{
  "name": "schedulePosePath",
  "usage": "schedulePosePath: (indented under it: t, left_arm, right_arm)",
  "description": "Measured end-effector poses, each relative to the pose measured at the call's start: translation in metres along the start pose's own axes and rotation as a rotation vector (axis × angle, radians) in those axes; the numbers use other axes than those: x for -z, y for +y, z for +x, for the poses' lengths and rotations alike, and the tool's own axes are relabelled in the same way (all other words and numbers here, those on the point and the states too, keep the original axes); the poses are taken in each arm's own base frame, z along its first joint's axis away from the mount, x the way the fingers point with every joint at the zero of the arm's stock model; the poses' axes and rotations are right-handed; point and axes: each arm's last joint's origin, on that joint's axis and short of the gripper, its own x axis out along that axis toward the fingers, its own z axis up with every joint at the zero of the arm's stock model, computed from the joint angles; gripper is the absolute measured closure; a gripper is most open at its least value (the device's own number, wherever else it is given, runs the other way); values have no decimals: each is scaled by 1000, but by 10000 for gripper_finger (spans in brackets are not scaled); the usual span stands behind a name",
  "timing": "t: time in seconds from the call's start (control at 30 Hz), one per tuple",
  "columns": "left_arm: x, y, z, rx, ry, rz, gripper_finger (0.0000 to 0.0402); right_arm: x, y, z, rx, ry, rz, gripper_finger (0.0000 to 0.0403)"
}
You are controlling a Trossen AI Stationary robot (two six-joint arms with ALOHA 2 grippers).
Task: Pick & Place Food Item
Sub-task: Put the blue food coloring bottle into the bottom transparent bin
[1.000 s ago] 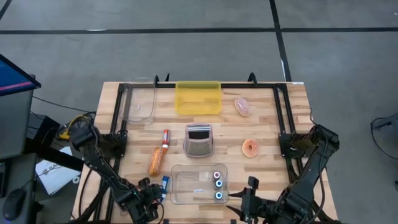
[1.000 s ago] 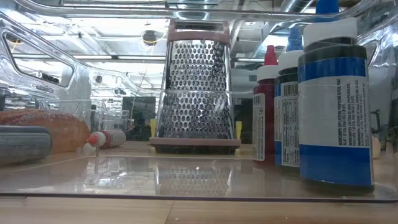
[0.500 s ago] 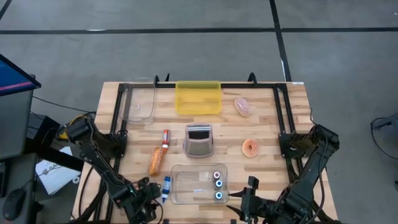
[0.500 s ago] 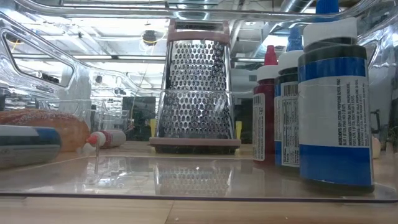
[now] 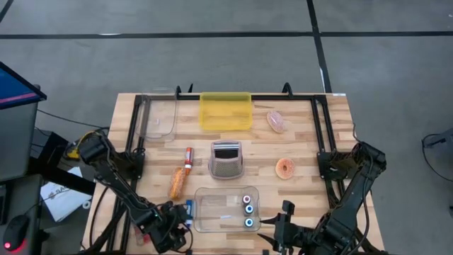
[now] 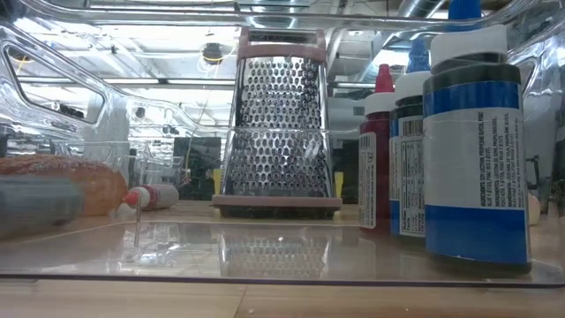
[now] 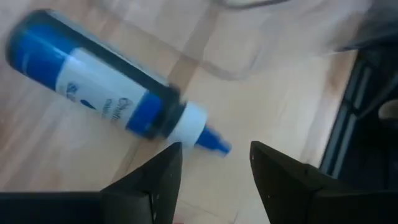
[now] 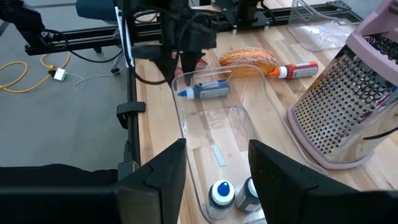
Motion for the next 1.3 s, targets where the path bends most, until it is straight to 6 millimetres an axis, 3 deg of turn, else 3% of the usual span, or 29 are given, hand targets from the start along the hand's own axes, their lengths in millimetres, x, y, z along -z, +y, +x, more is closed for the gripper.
schedulePosePath:
  t: [0.37,0.53,0.67,0.83,1.0,1.3]
  left_arm:
    - [-9,2,5,-9,22,-82,215]
    - [-9,1,0,29,104,-5,215]
    - [-2,-5,-8,98,106,267,215]
    - [13,-19,-18,178,-74,684,215]
    - [14,-21,-20,132,-176,957,205]
    - [16,-13,15,9,-125,1488,184]
  right_arm:
    - [1,1,-2,-8,3,-4,239]
    - [3,3,-5,-16,2,-9,239]
    - [3,3,-6,-15,-3,-10,239]
    - [3,3,-6,-15,-3,-10,239]
    - [4,2,-6,-7,2,-24,239]
    - [5,1,-6,6,2,-27,239]
